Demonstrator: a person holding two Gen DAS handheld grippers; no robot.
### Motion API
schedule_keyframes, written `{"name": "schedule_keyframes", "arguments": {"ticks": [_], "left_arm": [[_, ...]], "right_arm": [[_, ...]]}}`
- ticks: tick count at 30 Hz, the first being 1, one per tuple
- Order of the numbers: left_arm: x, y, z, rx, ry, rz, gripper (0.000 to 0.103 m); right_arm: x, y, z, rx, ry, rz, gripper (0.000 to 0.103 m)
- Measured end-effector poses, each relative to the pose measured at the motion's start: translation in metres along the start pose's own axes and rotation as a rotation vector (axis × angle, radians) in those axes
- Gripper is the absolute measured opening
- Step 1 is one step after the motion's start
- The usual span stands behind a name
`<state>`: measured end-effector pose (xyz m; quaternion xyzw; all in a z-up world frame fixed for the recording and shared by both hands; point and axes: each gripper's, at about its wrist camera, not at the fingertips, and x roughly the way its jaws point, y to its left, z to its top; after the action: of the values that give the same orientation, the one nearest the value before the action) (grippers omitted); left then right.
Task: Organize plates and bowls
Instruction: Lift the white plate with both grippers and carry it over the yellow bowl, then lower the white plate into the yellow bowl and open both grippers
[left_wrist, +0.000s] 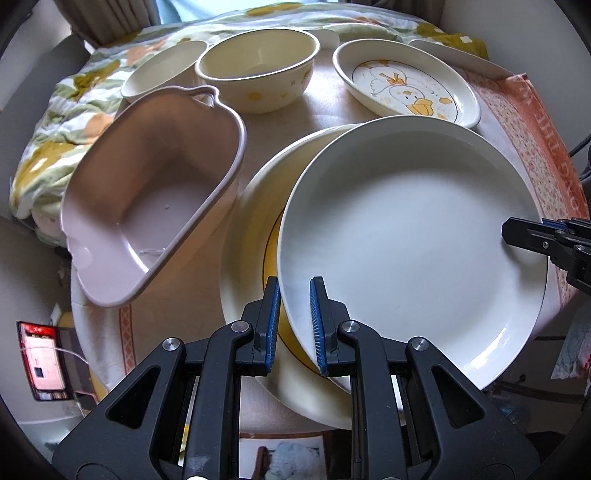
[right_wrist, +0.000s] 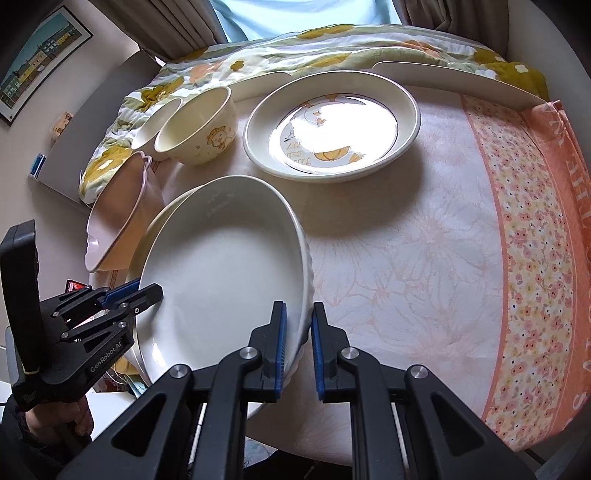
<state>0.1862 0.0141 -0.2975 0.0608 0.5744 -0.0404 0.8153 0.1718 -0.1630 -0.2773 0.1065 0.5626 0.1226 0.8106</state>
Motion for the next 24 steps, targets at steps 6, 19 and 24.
{"name": "schedule_keyframes", "arguments": {"ticks": [6, 19, 24], "left_arm": [[-0.003, -0.009, -0.004, 0.06, -0.022, 0.078, 0.014], [-0.006, -0.007, -0.007, 0.081, -0.044, 0.143, 0.014], [-0.009, -0.008, -0.008, 0.109, -0.064, 0.197, 0.014]], "right_arm": [[0.004, 0.007, 0.001, -0.046, -0.003, -0.031, 0.012], [0.009, 0.029, 0.002, -0.163, -0.034, -0.13, 0.012], [0.009, 0.032, 0.003, -0.166, -0.037, -0.116, 0.012]]}}
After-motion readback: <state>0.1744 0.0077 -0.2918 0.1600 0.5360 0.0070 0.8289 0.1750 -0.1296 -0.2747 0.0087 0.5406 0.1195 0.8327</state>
